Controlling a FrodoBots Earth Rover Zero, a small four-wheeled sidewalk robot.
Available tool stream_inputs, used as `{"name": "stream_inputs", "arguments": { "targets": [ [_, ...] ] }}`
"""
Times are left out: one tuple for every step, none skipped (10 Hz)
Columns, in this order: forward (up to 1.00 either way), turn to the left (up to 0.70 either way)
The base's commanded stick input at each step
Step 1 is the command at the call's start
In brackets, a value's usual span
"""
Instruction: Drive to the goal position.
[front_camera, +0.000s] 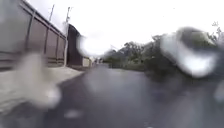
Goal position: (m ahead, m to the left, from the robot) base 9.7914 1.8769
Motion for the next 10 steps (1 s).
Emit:
{"name": "stream_inputs", "arguments": {
  "targets": [
    [0.7, 0.0],
    [0.7, 0.0],
    [0.7, 0.0],
    [0.7, 0.0],
    [0.7, 0.0],
    [0.7, 0.0],
    [0.7, 0.0],
    [0.7, 0.0],
    [0.7, 0.0],
    [0.7, 0.0]
  ]
}}
